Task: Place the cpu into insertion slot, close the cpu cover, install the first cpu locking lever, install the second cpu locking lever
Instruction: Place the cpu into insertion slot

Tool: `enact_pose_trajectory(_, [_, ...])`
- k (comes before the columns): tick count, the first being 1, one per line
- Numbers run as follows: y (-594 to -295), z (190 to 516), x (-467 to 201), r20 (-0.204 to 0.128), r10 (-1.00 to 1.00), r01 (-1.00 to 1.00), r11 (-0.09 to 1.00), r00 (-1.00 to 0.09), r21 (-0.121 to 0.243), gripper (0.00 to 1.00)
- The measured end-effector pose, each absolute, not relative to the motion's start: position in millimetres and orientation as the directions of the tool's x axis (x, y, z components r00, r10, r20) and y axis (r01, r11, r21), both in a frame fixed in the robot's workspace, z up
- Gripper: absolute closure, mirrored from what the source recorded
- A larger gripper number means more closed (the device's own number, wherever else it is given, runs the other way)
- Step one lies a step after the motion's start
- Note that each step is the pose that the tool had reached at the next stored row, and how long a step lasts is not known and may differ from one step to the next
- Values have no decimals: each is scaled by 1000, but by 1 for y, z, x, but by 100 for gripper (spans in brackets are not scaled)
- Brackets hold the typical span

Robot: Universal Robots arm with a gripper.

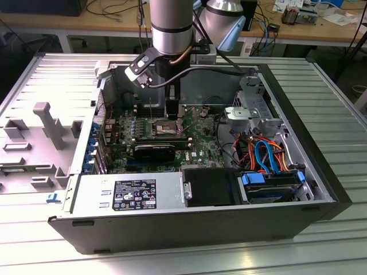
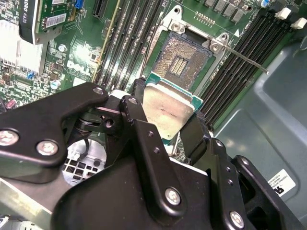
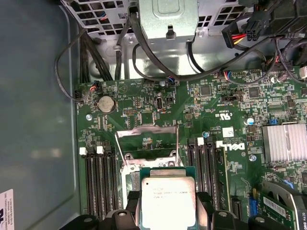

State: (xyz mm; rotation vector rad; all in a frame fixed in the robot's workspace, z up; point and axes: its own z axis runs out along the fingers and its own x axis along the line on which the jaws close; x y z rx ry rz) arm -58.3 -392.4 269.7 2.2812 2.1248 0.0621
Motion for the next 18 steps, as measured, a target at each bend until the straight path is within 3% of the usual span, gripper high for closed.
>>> enact_pose_trajectory(18, [-392,267,-59,13,997,996,-71,71,44,45])
